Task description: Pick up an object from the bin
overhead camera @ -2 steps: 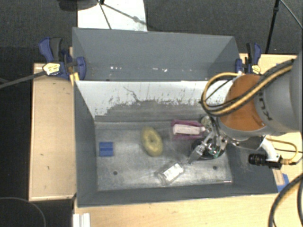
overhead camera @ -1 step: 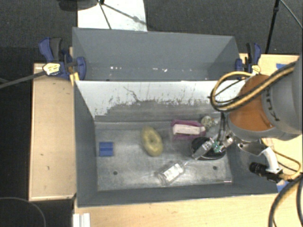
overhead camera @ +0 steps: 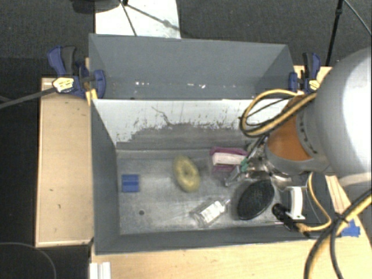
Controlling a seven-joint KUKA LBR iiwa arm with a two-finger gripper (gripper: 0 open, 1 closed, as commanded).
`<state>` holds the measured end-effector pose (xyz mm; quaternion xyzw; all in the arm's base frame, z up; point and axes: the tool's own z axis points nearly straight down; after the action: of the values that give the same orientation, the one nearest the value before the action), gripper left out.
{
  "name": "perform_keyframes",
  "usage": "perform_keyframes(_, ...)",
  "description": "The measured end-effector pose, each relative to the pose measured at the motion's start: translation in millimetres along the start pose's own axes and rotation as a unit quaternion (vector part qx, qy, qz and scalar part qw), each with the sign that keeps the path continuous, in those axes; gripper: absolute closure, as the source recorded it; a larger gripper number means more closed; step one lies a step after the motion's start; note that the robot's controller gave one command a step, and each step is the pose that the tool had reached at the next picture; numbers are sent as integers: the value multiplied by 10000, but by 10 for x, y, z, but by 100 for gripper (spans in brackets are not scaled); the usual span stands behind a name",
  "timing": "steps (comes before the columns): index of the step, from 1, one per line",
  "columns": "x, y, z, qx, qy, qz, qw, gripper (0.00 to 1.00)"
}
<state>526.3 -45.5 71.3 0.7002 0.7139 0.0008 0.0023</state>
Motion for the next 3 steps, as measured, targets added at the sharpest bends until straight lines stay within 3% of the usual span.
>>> perform_keyframes(1, -131, -464, -2, 12, 10, 1559, 9878, 0)
perform_keyframes(2, -115, -449, -9, 5, 23, 1517, 9884, 100)
perform_keyframes(3, -117, -450, -182, 25, 6, 1475, 9891, 100)
